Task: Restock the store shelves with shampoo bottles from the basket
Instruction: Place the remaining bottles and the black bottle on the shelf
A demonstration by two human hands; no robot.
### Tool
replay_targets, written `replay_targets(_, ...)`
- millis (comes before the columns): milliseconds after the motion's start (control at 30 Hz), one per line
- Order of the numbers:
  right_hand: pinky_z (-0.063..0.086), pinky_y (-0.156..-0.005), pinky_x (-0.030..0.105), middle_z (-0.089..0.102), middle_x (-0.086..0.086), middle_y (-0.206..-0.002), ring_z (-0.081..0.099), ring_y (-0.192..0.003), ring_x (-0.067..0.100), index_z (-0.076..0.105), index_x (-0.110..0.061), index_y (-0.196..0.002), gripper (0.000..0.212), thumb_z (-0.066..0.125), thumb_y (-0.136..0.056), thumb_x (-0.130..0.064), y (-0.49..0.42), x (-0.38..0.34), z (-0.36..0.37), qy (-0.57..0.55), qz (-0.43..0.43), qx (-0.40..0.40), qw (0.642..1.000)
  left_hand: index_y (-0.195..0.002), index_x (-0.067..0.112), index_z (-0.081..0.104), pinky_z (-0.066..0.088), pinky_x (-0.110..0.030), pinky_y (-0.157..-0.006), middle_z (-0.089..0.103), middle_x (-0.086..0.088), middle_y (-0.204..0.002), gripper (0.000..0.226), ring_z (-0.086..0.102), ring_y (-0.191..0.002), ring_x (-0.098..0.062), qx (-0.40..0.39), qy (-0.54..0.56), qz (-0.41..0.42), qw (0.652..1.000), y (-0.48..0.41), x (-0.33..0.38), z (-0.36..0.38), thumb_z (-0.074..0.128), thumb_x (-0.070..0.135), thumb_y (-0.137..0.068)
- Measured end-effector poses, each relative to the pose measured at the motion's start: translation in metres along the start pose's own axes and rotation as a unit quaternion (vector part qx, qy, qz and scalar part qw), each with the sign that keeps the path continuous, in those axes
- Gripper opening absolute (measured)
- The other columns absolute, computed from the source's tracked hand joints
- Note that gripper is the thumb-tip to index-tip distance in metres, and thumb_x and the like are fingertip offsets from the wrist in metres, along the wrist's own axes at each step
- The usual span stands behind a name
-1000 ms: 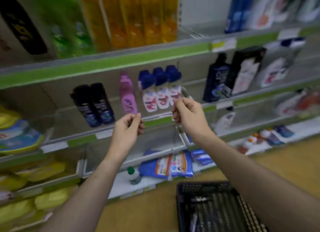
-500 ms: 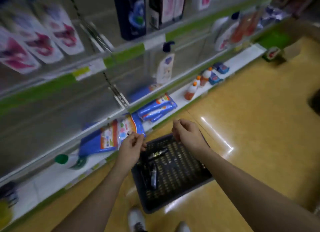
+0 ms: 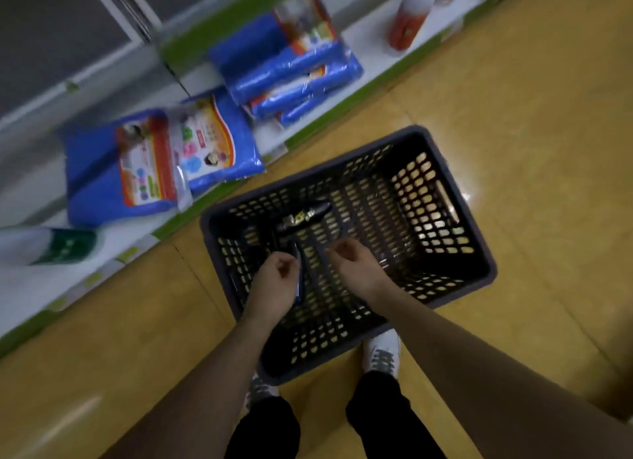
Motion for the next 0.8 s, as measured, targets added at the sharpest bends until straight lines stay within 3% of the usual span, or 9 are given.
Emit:
replay_targets(133,0.042,-0.086,0.033,0.055,-0.001,-0.102,0.053,-0.1,0.02,0.046,-0.01,-0.133,0.037,0.053,-0.102,-0.028,-0.065,0.054,0.034,0.003,0.046,-0.032,0.998,-0.116,0.02,0.056,0.038,-0.016,-0.061,0.06,0.007,-0.102,0.017,0.055,-0.084,-0.008,0.004,-0.03,-0.029,0.999,-0.043,-0.043,0.033,0.047,0.029,-0.104)
replay_targets(267,0.044,-0.086,0.032,0.058,-0.006,-0.099,0.055,-0.102,0.019,0.051,-0.014,-0.126,0.029,0.057,-0.1,-0.023,-0.119,0.098,0.054,0.009,0.066,-0.002,0.998,-0.125,0.013,0.056,0.038,-0.022,-0.073,0.055,0.004,-0.107,0.025,0.052,-0.093,-0.013,0.024,-0.054,-0.055,0.997,-0.077,-0.075,0.043,0.045,0.023,-0.105)
replay_targets(400,0.049,-0.089,0.038,0.059,0.004,-0.122,0.058,-0.115,0.028,0.046,-0.015,-0.133,0.046,0.066,-0.093,-0.028,-0.164,0.136,0.079,0.067,0.097,-0.011,0.993,-0.127,0.015,0.056,0.038,-0.022,-0.065,0.056,0.004,-0.109,0.026,0.05,-0.09,-0.012,0.048,-0.062,-0.069,0.995,-0.105,-0.098,0.042,0.044,0.023,-0.105)
replay_targets(567,0.046,-0.103,0.049,0.042,0.016,-0.143,0.045,-0.13,0.038,0.019,-0.014,-0.147,0.084,0.073,-0.086,-0.031,-0.193,0.153,0.111,0.124,0.119,0.015,0.985,-0.125,0.018,0.055,0.035,-0.012,-0.061,0.058,0.006,-0.111,0.024,0.052,-0.084,-0.008,0.072,-0.033,-0.062,0.995,-0.121,-0.102,0.038,0.049,0.024,-0.103)
replay_targets(667,0.041,-0.107,0.046,0.028,0.022,-0.152,0.036,-0.138,0.042,0.008,-0.01,-0.152,0.087,0.068,-0.09,-0.022,-0.198,0.157,0.123,0.157,0.123,0.053,0.978,-0.126,0.019,0.054,0.038,-0.014,-0.062,0.061,0.006,-0.111,0.024,0.054,-0.082,-0.007,0.087,-0.015,-0.06,0.994,-0.124,-0.099,0.035,0.05,0.025,-0.103)
replay_targets(800,0.039,-0.109,0.043,0.026,0.021,-0.154,0.036,-0.138,0.042,0.013,-0.006,-0.152,0.085,0.066,-0.091,-0.031,-0.192,0.152,0.127,0.1,0.111,0.07,0.986,-0.126,0.018,0.054,0.041,-0.02,-0.069,0.062,0.005,-0.113,0.025,0.057,-0.092,-0.012,0.08,-0.005,-0.047,0.996,-0.121,-0.093,0.032,0.051,0.024,-0.103)
Point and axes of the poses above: each hand's wrist, its own y-axis away from the middle knuckle, its own z-axis out of the palm, x = y × z, the point moved 8 cm from there along -y, towards the middle knuckle
